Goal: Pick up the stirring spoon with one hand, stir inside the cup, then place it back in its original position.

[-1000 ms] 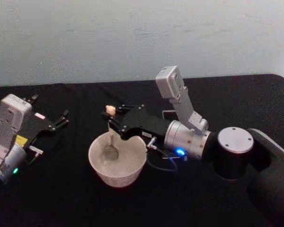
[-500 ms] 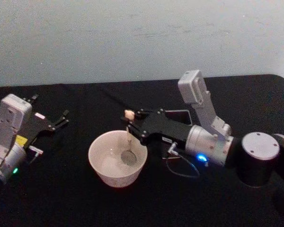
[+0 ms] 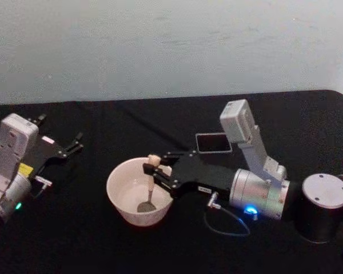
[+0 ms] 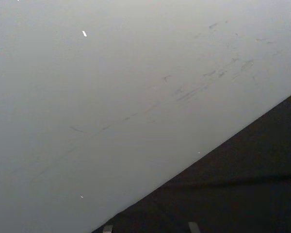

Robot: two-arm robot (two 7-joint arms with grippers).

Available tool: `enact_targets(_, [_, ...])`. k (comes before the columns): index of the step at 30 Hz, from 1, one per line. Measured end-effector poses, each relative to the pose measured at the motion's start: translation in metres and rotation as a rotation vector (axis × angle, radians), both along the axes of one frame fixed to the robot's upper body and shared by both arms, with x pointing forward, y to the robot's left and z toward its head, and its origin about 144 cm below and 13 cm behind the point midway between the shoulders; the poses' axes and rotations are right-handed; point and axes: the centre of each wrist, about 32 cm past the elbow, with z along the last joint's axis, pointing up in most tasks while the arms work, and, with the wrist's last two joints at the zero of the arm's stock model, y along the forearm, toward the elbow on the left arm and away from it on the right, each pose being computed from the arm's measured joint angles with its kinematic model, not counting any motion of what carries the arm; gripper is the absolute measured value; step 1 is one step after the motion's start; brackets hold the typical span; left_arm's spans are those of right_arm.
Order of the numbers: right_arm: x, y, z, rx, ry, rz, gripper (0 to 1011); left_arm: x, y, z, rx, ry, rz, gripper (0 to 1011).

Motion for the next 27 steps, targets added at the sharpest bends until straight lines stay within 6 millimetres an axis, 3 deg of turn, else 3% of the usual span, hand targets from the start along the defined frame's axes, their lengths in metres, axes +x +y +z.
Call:
enact_targets(16, [0.021, 0.035, -0.004, -0.003, -0.007, -0.046, 218, 0.0, 0.0, 0.0, 0.0, 0.0, 0.0, 1002])
enact_targets(27, [0.039, 0.032, -0.006, -0.01, -0.01, -0.135, 218, 0.0, 0.0, 0.0, 0.0, 0.0, 0.0, 1001])
